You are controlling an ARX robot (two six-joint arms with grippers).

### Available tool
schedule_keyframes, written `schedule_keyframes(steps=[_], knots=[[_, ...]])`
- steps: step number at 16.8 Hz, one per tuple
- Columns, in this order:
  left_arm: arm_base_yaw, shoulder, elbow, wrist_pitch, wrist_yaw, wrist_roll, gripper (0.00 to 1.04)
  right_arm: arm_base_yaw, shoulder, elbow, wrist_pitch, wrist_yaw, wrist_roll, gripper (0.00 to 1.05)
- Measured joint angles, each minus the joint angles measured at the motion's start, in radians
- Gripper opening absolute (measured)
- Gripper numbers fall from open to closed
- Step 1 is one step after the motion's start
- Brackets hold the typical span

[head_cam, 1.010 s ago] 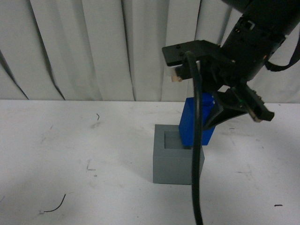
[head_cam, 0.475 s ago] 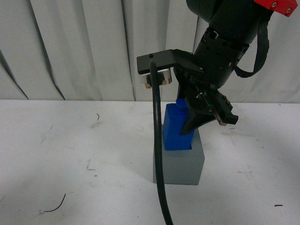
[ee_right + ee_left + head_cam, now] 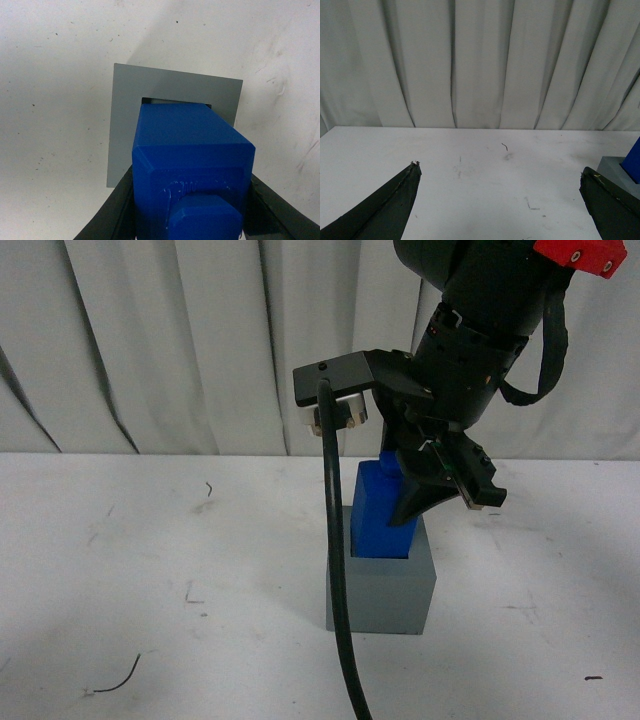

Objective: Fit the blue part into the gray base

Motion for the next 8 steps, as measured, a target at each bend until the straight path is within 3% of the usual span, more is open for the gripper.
schedule_keyframes(steps=[8], knots=[[0.0, 0.0, 0.0, 0.0, 0.0, 0.0, 0.98, -0.006, -0.011, -0.022, 0.002, 0.002, 0.027, 0.47]])
